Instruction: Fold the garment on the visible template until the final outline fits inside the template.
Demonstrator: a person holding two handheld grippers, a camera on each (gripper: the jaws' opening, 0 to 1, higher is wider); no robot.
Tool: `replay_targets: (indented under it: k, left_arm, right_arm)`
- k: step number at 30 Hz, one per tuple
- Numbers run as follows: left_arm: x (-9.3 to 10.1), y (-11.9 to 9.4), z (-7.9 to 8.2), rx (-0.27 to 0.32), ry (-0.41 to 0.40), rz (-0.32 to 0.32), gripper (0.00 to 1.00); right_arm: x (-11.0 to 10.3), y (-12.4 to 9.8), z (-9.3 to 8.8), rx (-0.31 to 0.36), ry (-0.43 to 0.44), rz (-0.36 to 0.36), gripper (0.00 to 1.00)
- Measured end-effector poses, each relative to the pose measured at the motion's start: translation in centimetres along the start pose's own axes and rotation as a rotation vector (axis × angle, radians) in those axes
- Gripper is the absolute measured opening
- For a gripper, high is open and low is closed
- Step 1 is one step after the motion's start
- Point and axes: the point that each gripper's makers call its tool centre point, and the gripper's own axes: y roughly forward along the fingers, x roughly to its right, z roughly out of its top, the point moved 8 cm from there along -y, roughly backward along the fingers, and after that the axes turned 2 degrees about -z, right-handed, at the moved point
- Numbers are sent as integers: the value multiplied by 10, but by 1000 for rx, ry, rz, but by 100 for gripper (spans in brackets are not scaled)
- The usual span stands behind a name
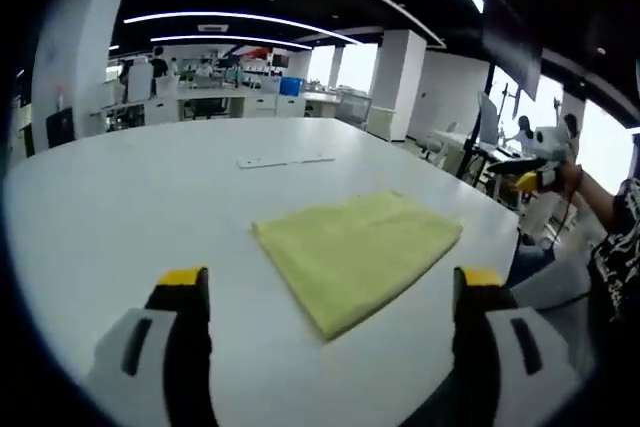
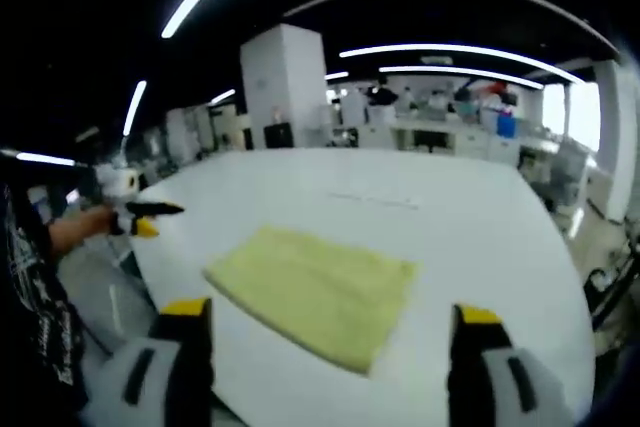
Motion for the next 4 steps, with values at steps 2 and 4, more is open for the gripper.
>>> replay_targets:
  k: [2, 4]
  left_arm:
    - [0, 0, 0, 11, -11, 2, 99]
    - [1, 0, 0, 15, -16, 0, 99]
  right_arm:
    - [0, 0, -2, 6, 19, -1, 99]
    - [0, 1, -3, 7, 25, 0, 99]
